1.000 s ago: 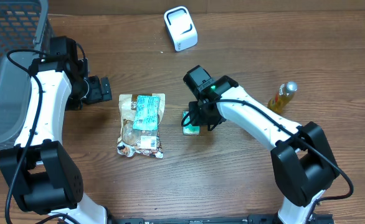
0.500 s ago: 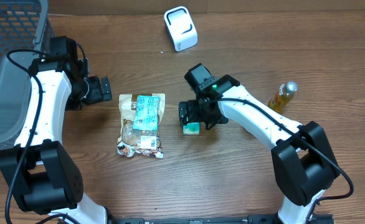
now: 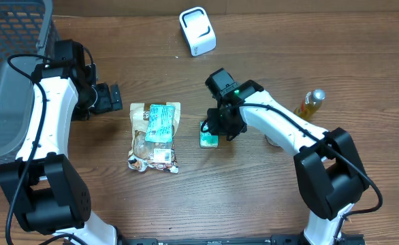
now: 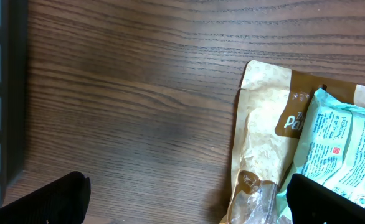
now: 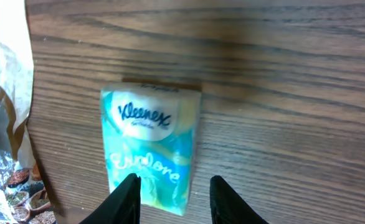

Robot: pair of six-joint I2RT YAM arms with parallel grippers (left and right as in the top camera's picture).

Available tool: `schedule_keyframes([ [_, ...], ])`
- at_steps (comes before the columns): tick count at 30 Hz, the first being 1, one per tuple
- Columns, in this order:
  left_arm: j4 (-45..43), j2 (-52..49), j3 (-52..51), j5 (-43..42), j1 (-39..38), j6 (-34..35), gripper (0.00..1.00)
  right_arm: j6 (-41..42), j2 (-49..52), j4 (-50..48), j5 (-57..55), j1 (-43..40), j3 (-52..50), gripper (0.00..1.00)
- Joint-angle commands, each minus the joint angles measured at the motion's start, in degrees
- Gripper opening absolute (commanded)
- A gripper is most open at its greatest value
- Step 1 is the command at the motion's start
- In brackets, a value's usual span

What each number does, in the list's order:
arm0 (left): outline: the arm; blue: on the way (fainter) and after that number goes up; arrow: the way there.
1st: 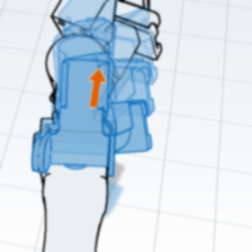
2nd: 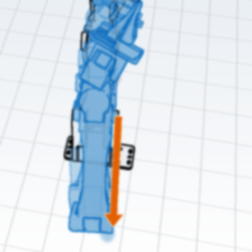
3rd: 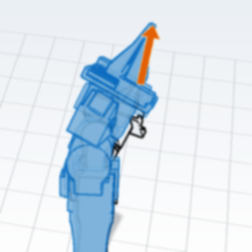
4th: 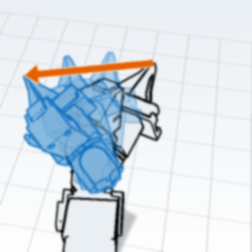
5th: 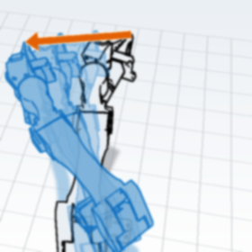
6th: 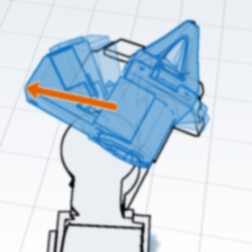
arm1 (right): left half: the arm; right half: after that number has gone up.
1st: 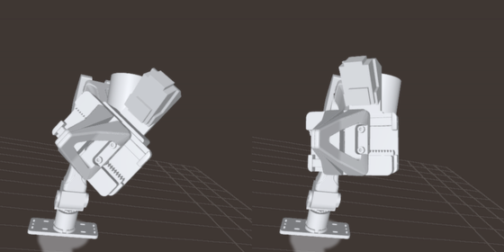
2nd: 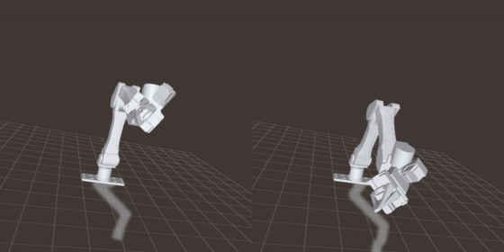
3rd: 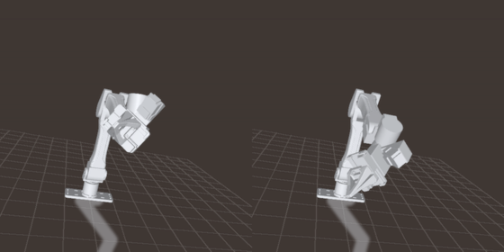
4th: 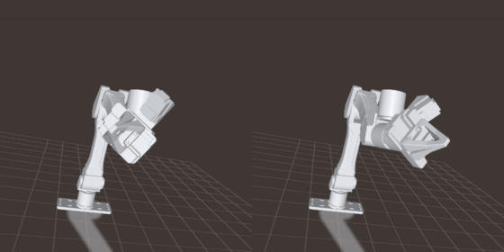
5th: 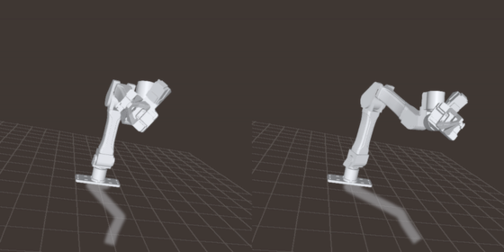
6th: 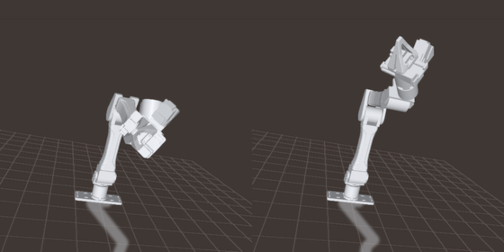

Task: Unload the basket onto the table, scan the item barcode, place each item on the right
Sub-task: 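Adjust the grip on the Kleenex pack with the right gripper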

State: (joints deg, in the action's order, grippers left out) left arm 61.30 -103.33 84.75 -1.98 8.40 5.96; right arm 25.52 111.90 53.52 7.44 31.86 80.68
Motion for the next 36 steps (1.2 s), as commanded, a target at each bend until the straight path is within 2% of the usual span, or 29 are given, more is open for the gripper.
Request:
schedule_keyframes([
  [1,-0.1,-0.8,1.2,-0.4,0.2,-0.4,1.00,0.2,1.2,-0.3,1.7,-0.5,0.6,0.33],
  [20,0.0,-0.8,1.2,-0.4,0.2,-0.4,1.00,0.2,7.3,-2.5,4.2,-0.4,0.6,0.31],
  [29,-0.1,-0.8,1.2,-0.4,0.2,-0.4,1.00,0.2,7.7,-2.4,4.2,-0.4,0.6,0.24],
  [36,-0.1,-0.8,1.2,-0.4,0.3,-0.4,1.00,0.2,7.7,-2.7,4.2,-0.4,-0.2,0.23],
])
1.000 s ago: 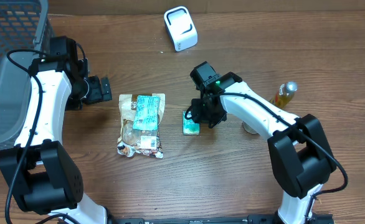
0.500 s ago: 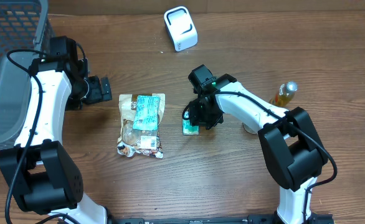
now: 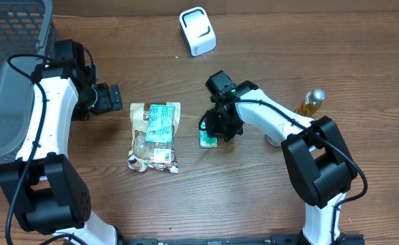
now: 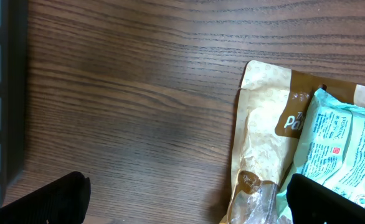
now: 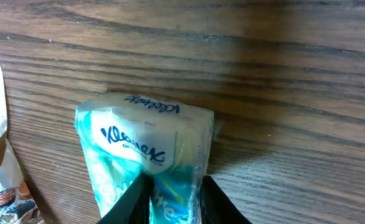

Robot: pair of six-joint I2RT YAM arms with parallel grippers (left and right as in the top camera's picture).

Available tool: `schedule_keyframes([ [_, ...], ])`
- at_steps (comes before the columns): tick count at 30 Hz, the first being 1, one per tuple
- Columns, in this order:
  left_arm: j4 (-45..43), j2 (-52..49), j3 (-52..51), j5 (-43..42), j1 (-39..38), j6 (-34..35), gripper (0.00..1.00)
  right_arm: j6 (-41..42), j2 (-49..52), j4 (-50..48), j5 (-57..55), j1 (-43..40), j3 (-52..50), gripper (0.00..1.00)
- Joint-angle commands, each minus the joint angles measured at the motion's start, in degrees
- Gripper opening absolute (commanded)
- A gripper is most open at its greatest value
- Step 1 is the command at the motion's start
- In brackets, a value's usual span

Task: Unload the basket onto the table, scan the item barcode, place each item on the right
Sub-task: 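Adjust the grip on the Kleenex pack with the right gripper, then lift the Kleenex pack and carry it toward the white scanner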

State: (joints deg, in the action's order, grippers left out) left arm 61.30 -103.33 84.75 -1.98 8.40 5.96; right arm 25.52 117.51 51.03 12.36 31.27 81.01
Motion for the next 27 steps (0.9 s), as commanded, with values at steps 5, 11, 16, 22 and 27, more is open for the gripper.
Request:
schedule_keyframes([
  [5,-0.1,-0.8,1.2,-0.4,0.3,-0.4,1.00,0.2,2.1,-2.4,-0.7,0.2,-3.3,0.17],
  [11,-0.1,-0.8,1.2,-0.4,0.3,-0.4,1.00,0.1,1.3,-0.6,-0.7,-0.5,-1.8,0.04],
  [16,-0.1,-0.8,1.2,-0.4,0.2,-0.4,1.00,-3.8,-2.3,3.9,-0.7,-1.1,3.2,0.03],
  [22,-0.1,-0.8,1.2,-0.4,0.2,-0.4,1.00,-8.0,-8.8,5.6,-0.7,-1.4,5.0,0.04],
  [27,-0.1,-0.8,1.2,-0.4,0.3,-0.4,1.00,-9.3,-12.3,5.1,-0.7,-2.4,5.1,0.04],
])
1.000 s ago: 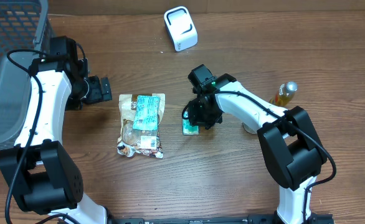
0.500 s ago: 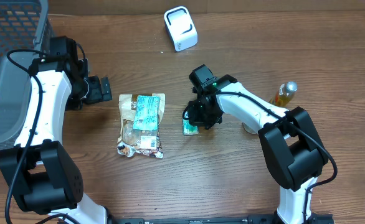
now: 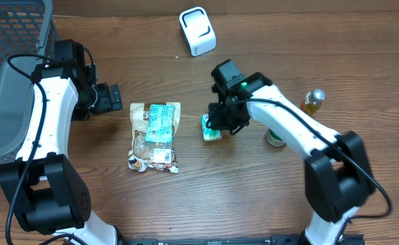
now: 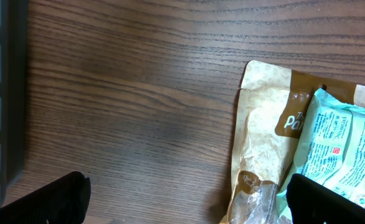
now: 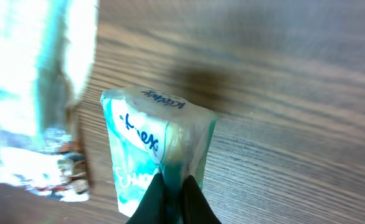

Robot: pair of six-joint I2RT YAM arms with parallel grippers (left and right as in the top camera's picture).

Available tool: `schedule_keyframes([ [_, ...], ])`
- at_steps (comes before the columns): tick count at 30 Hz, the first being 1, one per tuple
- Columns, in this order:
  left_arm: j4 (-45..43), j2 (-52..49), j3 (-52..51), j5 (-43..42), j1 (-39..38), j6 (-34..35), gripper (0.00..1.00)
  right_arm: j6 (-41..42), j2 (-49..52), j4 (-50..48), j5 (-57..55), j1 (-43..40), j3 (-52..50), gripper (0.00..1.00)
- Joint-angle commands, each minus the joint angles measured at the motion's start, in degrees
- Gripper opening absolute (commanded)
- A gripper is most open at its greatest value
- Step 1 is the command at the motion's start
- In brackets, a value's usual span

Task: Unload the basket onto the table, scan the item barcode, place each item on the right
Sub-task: 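Lift the Kleenex pack and carry it toward the white scanner, then hold the Kleenex pack in front of the white scanner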

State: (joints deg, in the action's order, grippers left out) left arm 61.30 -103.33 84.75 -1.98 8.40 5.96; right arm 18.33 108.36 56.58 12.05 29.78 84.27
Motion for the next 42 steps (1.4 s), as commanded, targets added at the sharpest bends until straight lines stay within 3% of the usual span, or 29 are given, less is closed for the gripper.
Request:
schedule_keyframes([
  [1,-0.1,-0.8,1.2,-0.4,0.3,-0.4,1.00,-2.4,-3.6,-0.5,-0.6,-1.2,2.1,0.04],
  [7,-0.1,-0.8,1.2,-0.4,0.2,-0.4,1.00,-3.9,-3.9,1.0,-1.1,-1.4,6.5,0.04],
  [15,0.0,-0.8,1.2,-0.4,0.2,-0.4,1.00,-7.2,-3.9,7.8,-13.0,-1.3,21.6,0.04],
  [19,-0.1,-0.8,1.2,-0.4,0.2,-0.4,1.00,-12.7,-3.9,8.1,-17.6,-0.9,25.4,0.04],
  [32,-0.1,-0.8,1.2,-0.4,0.2,-0.4,0.99,-29.8,-2.8,-4.9,-34.3,3.1,25.3,0.04],
  [42,-0.1,-0.8,1.2,-0.4,0.2,-0.4,1.00,-44.2,-1.4,-20.8,-38.0,3.7,25.2,0.04],
])
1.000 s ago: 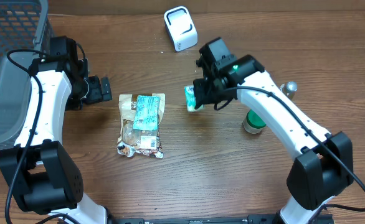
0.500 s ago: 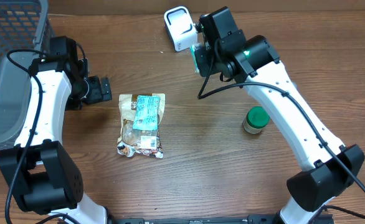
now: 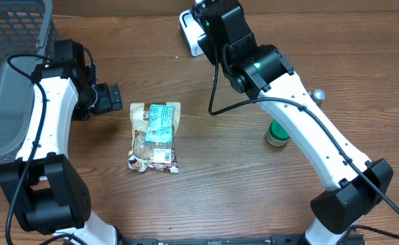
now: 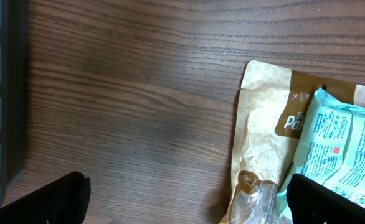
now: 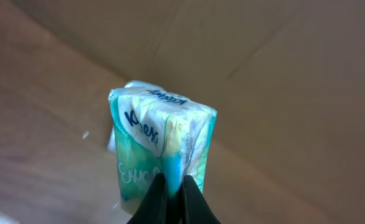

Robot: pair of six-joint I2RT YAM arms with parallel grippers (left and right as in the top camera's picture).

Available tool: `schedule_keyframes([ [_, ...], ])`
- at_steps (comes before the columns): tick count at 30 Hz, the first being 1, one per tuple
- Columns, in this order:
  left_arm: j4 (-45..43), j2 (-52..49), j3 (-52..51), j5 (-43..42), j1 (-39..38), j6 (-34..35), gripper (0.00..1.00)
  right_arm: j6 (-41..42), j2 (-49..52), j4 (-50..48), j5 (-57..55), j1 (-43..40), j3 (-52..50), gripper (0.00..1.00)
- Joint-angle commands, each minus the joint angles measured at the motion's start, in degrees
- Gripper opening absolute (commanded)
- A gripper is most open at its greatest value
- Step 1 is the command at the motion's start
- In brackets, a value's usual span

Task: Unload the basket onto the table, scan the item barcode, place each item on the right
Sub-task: 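Hold the Kleenex pack in front of the white scanner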

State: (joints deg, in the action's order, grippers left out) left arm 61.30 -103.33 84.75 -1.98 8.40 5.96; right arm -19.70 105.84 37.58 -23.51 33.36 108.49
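Note:
My right gripper [image 5: 170,188] is shut on the lower edge of a teal and white Kleenex tissue pack [image 5: 159,140], held upright in the air in front of a brown cardboard wall. From overhead the raised right arm hides the pack and covers part of the white barcode scanner [image 3: 190,35] at the back of the table. My left gripper [image 3: 111,99] rests open on the table, left of a brown snack bag [image 3: 145,139] with a teal packet [image 3: 161,122] lying on it. Between the left fingers [image 4: 52,199] there is only bare wood.
A grey mesh basket [image 3: 9,61] stands at the far left. On the right, close to the right arm, are a green-topped can [image 3: 278,133] and a bottle with a silver cap [image 3: 317,94]. A cardboard wall runs along the back edge.
My right gripper, still shut on the tissue pack, has gone from low over the table beside the snack bag to high at the back, over the scanner. The left arm has not moved.
My right gripper stood open over the tissue pack lying on the table. Then its fingers were closer round the pack. Then it was shut on the pack just off the wood, and now it holds it up by the scanner. The left arm stayed still throughout.

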Motion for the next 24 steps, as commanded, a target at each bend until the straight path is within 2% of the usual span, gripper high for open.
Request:
schedule_keyframes([
  [1,-0.1,-0.8,1.2,-0.4,0.2,-0.4,1.00,-7.5,1.5,-3.1,-2.4,0.1,1.0,0.04],
  [7,-0.1,-0.8,1.2,-0.4,0.2,-0.4,1.00,-9.9,5.6,-12.5,-4.0,-0.1,0.9,0.04],
  [18,-0.1,-0.8,1.2,-0.4,0.2,-0.4,1.00,-23.8,18.0,-27.9,-6.8,-0.7,0.9,0.04],
  [24,-0.1,-0.8,1.2,-0.4,0.2,-0.4,1.00,-27.3,23.5,-35.6,-7.1,-1.0,0.9,0.04],
])
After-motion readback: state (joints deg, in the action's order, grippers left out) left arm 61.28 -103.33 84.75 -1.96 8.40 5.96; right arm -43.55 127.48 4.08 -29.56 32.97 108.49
